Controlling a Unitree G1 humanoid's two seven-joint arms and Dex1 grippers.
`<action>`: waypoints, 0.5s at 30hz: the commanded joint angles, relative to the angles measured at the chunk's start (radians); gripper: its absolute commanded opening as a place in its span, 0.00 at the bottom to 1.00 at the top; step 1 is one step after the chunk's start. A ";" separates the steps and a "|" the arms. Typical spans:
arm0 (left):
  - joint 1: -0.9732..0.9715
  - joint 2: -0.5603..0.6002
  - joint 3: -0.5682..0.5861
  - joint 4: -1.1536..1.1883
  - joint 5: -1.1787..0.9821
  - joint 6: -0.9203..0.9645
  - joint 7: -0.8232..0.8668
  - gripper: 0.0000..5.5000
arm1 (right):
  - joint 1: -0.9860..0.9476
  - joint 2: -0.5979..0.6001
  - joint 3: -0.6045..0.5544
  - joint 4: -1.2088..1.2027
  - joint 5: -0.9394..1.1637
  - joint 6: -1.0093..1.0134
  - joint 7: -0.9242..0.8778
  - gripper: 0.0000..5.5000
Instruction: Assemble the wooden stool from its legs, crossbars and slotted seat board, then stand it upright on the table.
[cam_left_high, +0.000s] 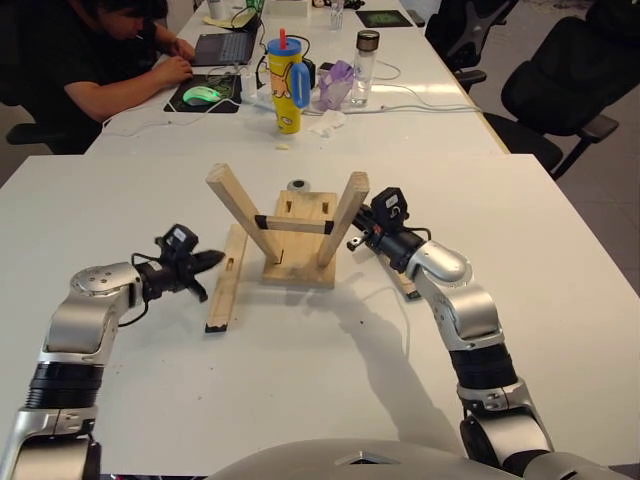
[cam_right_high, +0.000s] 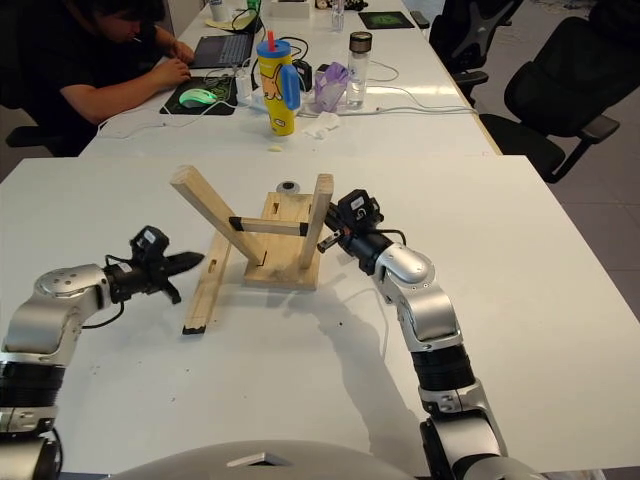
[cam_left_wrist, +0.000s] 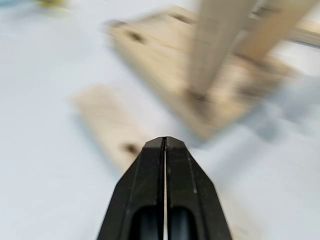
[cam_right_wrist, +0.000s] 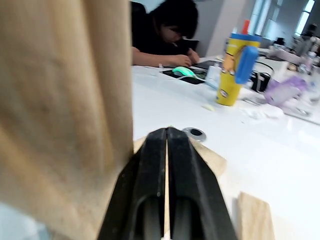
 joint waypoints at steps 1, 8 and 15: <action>0.003 0.120 -0.056 -0.077 -0.013 0.071 -0.108 0.00 | -0.038 -0.019 0.065 -0.006 0.018 -0.081 0.125 0.00; 0.027 0.161 -0.107 -0.140 -0.004 0.113 -0.119 0.00 | -0.054 0.028 0.150 -0.017 0.012 -0.105 0.178 0.00; 0.056 0.149 -0.140 -0.171 -0.012 0.128 -0.108 0.00 | -0.105 0.103 0.260 -0.021 -0.035 -0.065 0.162 0.00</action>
